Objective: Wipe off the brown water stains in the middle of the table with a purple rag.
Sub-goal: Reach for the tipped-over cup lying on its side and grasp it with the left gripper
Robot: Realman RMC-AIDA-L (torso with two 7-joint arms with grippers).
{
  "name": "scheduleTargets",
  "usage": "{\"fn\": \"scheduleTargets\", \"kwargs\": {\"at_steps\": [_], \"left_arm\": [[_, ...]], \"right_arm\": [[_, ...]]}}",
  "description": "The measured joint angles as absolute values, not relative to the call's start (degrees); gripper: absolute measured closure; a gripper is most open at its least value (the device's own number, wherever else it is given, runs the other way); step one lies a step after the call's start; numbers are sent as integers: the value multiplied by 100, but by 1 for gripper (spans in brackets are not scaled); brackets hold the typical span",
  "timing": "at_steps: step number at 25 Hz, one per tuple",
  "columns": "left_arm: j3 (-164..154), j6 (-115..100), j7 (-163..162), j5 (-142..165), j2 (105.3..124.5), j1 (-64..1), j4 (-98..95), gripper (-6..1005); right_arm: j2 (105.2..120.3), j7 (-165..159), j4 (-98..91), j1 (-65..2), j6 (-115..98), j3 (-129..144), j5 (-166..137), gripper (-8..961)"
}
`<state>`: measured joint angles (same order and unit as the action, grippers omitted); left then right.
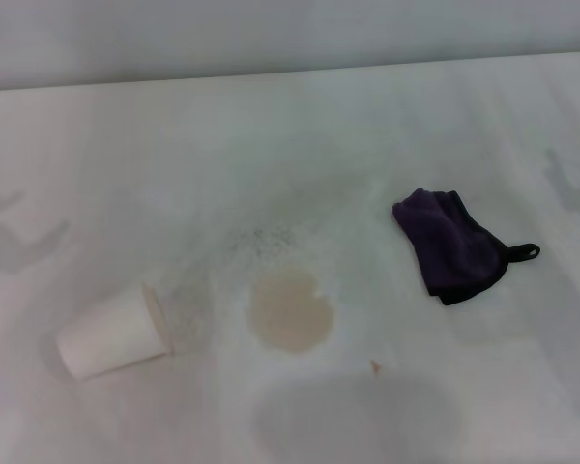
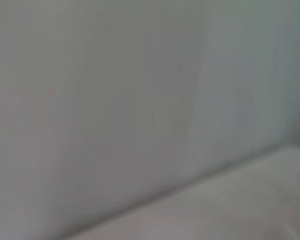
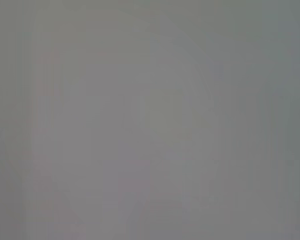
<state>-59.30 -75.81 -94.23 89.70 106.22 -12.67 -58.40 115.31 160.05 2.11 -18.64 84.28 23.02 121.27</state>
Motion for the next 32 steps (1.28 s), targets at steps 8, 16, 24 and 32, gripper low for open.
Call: {"fn": "scheduleTargets", "kwargs": {"at_steps": [8, 16, 24, 32], "left_arm": [[-5718, -9120, -10356, 11058, 10588, -1704, -7157, 112], [-5741, -9879, -10562, 12252, 10681, -2351, -7249, 111], [-5882, -9888, -10368, 13178, 11135, -2768, -7082, 112], [-5923, -9829, -10016, 13767, 11513, -3078, -6706, 112]], "right_arm": [[11531, 16005, 240, -1857, 8616, 2303, 12129, 137], [11537, 16005, 288, -1854, 8811, 2303, 12093, 137], [11540, 16005, 344, -1826, 8846, 2303, 12115, 137], [11540, 16005, 340, -1828, 8840, 2303, 12129, 137]]}}
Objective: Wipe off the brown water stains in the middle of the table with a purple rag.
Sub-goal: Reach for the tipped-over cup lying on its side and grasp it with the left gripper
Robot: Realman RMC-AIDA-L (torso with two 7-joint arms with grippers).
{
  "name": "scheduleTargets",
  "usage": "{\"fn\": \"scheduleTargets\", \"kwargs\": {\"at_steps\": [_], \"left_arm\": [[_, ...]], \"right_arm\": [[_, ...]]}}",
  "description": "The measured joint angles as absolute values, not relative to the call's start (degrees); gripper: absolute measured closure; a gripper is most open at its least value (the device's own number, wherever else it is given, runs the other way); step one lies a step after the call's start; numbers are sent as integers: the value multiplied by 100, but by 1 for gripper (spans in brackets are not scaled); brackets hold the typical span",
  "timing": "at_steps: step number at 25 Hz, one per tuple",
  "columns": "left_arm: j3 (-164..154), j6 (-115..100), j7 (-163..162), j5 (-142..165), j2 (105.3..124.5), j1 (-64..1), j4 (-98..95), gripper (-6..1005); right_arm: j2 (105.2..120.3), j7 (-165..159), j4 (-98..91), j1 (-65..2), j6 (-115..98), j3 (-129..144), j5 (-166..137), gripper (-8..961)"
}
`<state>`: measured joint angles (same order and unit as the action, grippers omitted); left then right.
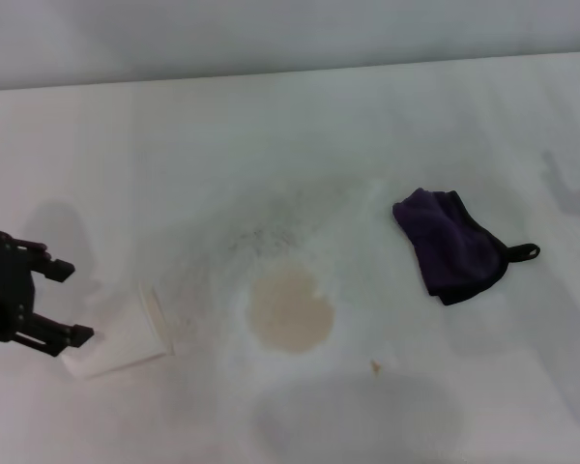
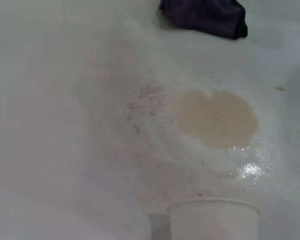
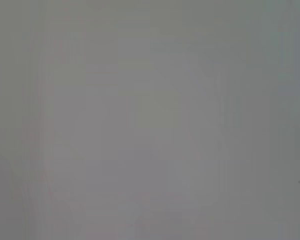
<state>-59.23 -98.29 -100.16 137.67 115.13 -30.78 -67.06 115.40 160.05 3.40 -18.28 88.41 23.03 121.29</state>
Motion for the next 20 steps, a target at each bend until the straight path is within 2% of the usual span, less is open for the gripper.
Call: {"fn": "scheduleTargets", "kwargs": {"at_steps": [20], "left_arm": [[-6508, -8915, -9740, 14118, 11838, -3155, -6032, 112]], "right_arm": [[11525, 15949, 281, -1791, 8945, 2294, 12128, 137]]}}
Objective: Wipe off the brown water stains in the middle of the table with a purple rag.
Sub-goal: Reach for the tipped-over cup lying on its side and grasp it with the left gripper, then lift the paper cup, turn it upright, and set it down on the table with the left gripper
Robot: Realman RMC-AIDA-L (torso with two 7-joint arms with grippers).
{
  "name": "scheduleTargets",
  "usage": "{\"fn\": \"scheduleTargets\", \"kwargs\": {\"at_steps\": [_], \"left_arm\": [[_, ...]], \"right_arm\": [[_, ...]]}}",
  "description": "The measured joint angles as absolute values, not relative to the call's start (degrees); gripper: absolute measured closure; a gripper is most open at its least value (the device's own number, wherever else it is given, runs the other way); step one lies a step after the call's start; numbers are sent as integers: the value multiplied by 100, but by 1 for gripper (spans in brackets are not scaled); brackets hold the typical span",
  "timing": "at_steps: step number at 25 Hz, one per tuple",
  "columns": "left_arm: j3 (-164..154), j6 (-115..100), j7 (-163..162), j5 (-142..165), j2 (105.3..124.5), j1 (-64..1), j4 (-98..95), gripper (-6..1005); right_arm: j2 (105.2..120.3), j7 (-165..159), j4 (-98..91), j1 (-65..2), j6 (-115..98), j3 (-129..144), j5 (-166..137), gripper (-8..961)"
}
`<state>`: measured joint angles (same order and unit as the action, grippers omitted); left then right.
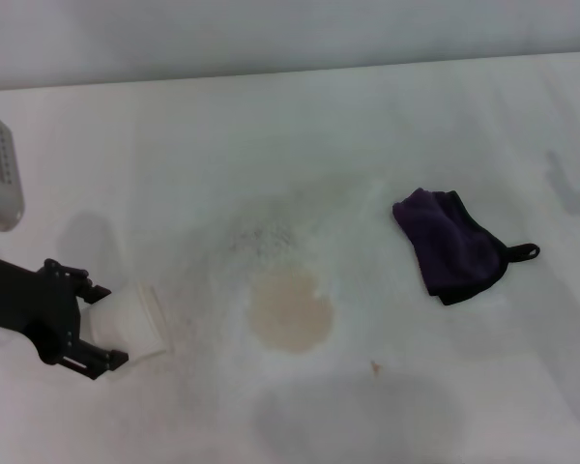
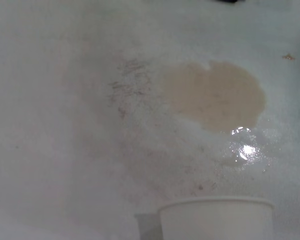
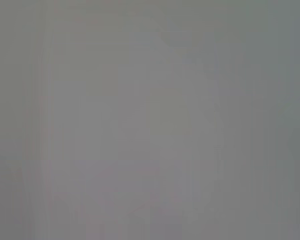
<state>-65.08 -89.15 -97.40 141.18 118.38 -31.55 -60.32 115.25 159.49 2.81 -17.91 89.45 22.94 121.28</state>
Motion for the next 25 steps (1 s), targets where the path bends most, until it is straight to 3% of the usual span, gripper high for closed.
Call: {"fn": "scheduleTargets", "kwargs": {"at_steps": [15, 25], "left_arm": [[-6512, -8411, -9337, 13981, 11889, -3215, -5490, 112], [-6485, -8372, -9124, 13370, 11892, -3094, -5569, 226]], "right_arm": [[11522, 15944, 238, -1762, 8887, 2294, 12116, 138], [11522, 15943, 226, -1741, 8924, 2321, 12088, 138]]}}
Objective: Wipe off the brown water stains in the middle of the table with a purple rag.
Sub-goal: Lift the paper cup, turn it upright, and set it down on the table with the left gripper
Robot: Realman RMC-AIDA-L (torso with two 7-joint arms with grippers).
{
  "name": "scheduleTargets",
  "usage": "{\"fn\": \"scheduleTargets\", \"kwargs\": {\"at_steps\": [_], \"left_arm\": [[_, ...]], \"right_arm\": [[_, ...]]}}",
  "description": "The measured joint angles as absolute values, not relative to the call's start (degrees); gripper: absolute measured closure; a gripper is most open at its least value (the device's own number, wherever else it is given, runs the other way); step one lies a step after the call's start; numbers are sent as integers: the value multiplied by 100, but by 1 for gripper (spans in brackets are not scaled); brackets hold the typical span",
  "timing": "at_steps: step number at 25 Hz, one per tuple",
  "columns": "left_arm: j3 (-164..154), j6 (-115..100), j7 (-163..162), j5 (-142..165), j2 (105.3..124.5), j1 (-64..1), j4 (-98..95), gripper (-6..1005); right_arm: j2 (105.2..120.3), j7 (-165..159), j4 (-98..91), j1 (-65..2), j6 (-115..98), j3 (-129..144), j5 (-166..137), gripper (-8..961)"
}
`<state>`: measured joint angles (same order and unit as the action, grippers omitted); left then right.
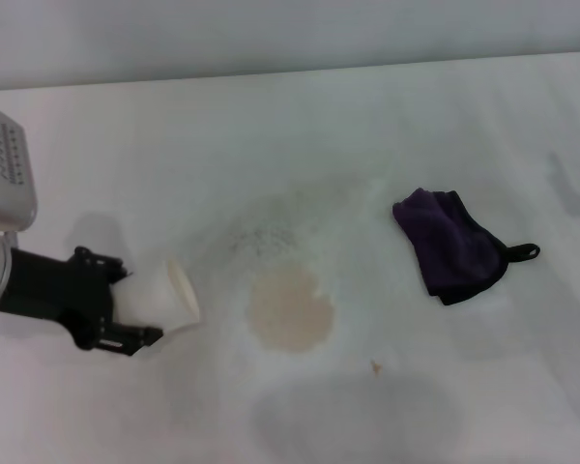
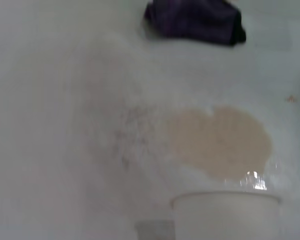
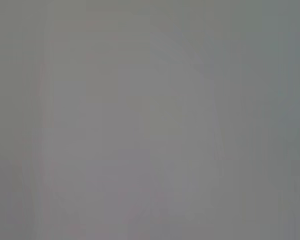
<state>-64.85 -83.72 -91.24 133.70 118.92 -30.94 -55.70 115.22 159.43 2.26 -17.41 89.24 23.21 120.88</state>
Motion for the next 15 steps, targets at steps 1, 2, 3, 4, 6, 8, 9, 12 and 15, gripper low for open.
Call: {"fn": "scheduleTargets", "kwargs": {"at_steps": [1, 2, 3, 4, 6, 8, 9, 12, 15], "left_arm": [[-6468, -8364, -9048, 13230, 11892, -3035, -5628, 244], [-6466, -8353, -8986, 13114, 11892, -2984, -5682, 261], [-6461, -8329, -8899, 12951, 11892, -2912, -5746, 279], [-6456, -8298, -8812, 12757, 11891, -2844, -5791, 285], [-6437, -8249, -8636, 12412, 11888, -2741, -5824, 298], [-6307, -8208, -8314, 11944, 11886, -2601, -5807, 311], [-6218, -8208, -8166, 11777, 11887, -2558, -5762, 317], [-5873, -8215, -7518, 11046, 11880, -2442, -5414, 339], [-5711, -8234, -6880, 10317, 11873, -2284, -5066, 353]], "right_arm": [[11522, 15943, 223, -1741, 8924, 2328, 12086, 138], [11522, 15943, 221, -1741, 8925, 2338, 12084, 138], [11522, 15943, 219, -1744, 8925, 2345, 12084, 138], [11522, 15943, 219, -1747, 8926, 2349, 12084, 138], [11522, 15953, 219, -1754, 8926, 2354, 12084, 138], [11522, 15975, 219, -1771, 8920, 2356, 12084, 138], [11522, 15980, 218, -1779, 8915, 2358, 12084, 138], [11522, 15978, 180, -1791, 8902, 2364, 12084, 138], [11522, 15965, 131, -1793, 8899, 2366, 12081, 138]]}}
